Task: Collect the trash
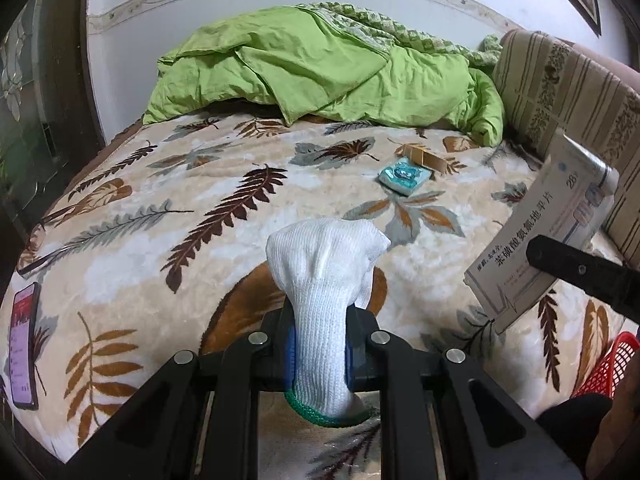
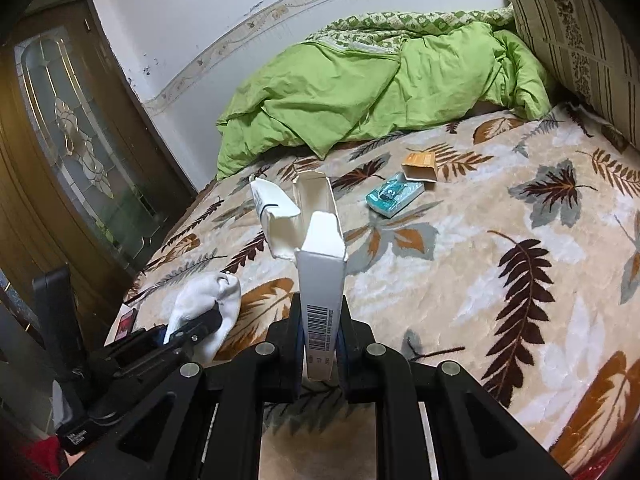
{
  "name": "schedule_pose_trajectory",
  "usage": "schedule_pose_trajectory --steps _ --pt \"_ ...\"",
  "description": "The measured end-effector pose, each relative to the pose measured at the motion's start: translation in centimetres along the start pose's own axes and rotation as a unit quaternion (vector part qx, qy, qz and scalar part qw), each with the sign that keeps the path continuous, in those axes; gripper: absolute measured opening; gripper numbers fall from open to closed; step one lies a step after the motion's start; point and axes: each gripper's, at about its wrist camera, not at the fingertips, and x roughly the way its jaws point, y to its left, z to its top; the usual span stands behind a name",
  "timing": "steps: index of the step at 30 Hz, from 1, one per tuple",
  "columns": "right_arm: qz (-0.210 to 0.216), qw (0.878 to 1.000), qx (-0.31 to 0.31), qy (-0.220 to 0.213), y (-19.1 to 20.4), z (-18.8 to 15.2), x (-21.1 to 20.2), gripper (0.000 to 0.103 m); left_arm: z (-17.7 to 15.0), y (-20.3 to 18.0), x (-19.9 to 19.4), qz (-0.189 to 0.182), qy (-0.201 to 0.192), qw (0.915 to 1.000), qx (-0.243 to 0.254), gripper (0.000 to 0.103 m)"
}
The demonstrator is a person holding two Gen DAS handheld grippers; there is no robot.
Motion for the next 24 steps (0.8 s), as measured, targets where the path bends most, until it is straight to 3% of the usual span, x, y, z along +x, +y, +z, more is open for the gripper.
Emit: schedule_pose_trajectory --steps 24 --pt "-0.029 0.999 -0.032 0.02 1.3 -0.2 1.4 0.014 0.0 0.4 0.8 0.031 -0.006 0.9995 -0.007 0.017"
